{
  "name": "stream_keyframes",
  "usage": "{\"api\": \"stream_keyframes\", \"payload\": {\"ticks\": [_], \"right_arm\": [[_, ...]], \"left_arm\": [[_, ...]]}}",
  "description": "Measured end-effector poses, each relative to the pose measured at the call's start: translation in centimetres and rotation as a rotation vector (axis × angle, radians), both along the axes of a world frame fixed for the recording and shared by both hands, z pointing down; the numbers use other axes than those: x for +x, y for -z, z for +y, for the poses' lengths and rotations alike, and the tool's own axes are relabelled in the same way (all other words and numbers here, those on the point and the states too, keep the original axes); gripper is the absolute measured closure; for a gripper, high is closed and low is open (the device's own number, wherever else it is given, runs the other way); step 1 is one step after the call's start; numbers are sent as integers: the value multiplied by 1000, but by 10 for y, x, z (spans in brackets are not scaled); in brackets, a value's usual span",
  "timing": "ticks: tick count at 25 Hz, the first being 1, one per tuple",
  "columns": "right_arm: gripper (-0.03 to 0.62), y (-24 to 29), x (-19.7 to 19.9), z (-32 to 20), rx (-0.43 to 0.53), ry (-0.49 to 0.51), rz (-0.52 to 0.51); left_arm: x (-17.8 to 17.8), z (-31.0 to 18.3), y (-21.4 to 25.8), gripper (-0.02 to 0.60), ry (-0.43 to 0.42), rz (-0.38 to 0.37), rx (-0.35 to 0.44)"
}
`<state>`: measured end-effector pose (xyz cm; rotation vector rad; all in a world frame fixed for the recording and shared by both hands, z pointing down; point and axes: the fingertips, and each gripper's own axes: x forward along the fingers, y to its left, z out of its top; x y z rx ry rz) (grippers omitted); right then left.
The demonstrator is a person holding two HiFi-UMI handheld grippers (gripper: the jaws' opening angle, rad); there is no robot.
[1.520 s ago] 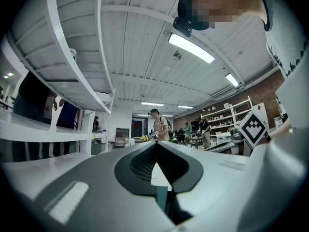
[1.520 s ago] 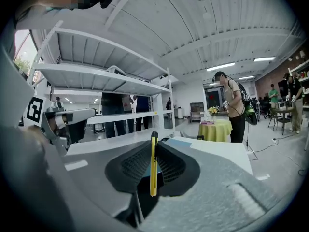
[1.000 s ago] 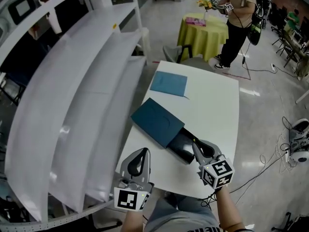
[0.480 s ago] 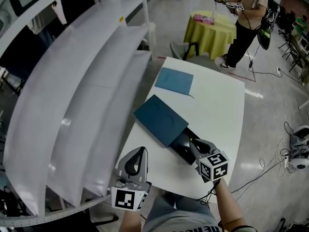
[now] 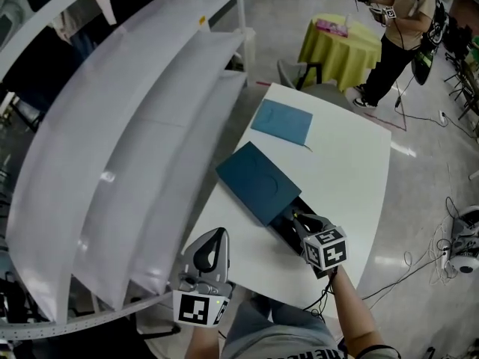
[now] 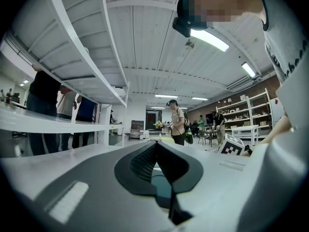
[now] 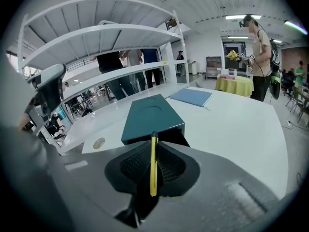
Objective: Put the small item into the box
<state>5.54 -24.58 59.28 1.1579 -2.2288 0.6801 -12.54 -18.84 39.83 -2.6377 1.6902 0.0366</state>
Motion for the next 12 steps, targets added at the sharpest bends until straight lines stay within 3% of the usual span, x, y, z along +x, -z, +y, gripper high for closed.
{"api": "stream_keyframes", "payload": {"ticks": [12], "right_arm": [[549, -35, -6, -8, -120, 22, 78]], "left_arm": [[-12, 4, -5, 565, 47, -4, -19]]}}
